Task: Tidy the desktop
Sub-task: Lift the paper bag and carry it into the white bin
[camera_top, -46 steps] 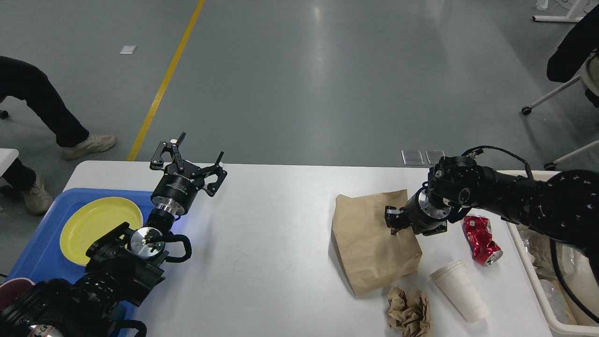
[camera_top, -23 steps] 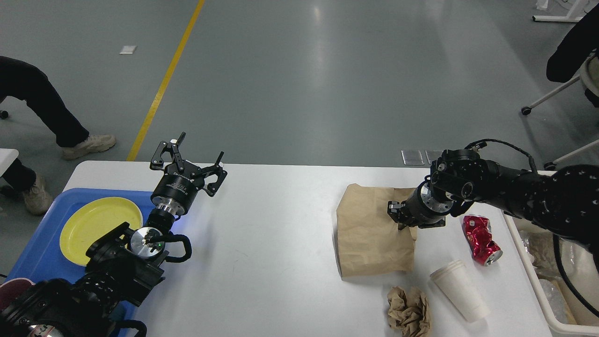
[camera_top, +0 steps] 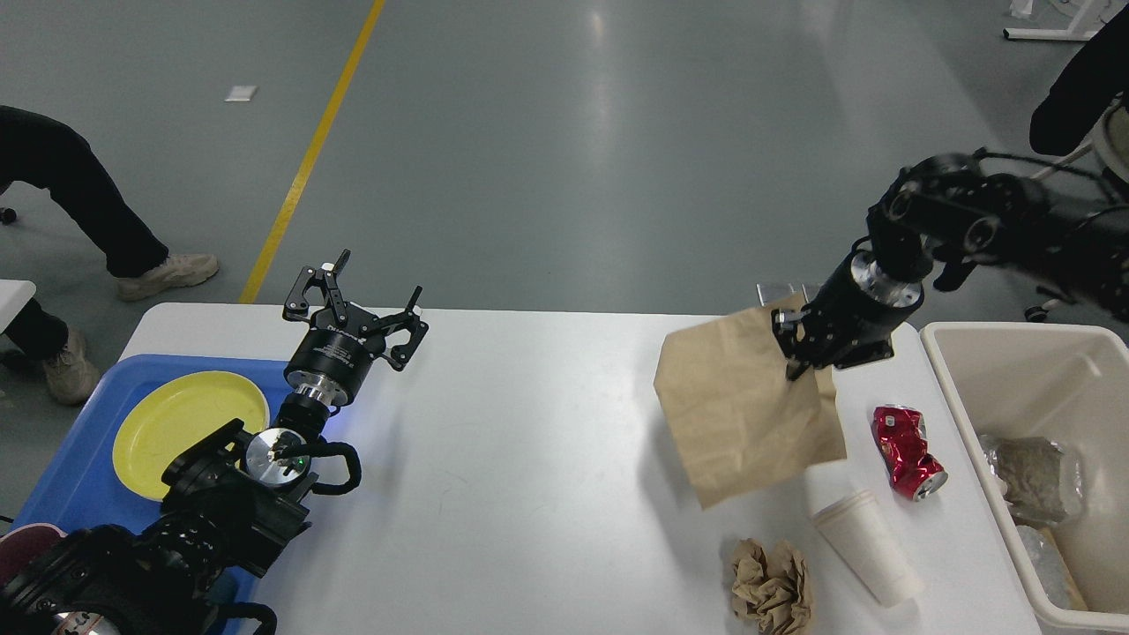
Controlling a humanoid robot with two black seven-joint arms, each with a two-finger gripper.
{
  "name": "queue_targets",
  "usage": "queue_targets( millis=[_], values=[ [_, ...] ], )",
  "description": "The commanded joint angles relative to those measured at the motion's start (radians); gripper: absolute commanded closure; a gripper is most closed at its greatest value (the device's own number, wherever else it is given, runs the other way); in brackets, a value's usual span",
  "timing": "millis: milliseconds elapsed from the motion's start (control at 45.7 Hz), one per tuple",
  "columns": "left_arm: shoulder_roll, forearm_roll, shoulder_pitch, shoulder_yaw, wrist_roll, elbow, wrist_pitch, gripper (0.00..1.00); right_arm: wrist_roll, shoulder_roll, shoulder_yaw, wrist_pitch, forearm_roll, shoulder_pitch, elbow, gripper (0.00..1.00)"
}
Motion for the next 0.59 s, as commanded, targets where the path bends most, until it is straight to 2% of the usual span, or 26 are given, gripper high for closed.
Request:
queue_targets(
  millis=[0, 263, 438, 569],
  values=[
    [0.000, 0.000, 0.000, 0.000, 0.000, 0.000, 0.000, 0.03, 0.000, -0.096, -0.015, 0.008, 0.001, 0.141, 0.004, 1.00],
    [0.000, 0.002, 0.000, 0.000, 0.000, 0.000, 0.000, 0.03, -0.005, -0.239, -0.107, 0.008, -0.011, 0.330, -0.060, 1.00],
    [0.000, 0.000, 0.000, 0.000, 0.000, 0.000, 0.000, 0.03, -0.005, -0.316, -0.116, 0.008, -0.008, 0.310, -0.237, 1.00],
    [0.000, 0.000, 0.000, 0.000, 0.000, 0.000, 0.000, 0.03, -0.005, -0.373, -0.105, 0.008, 0.005, 0.228, -0.379, 1.00]
  ],
)
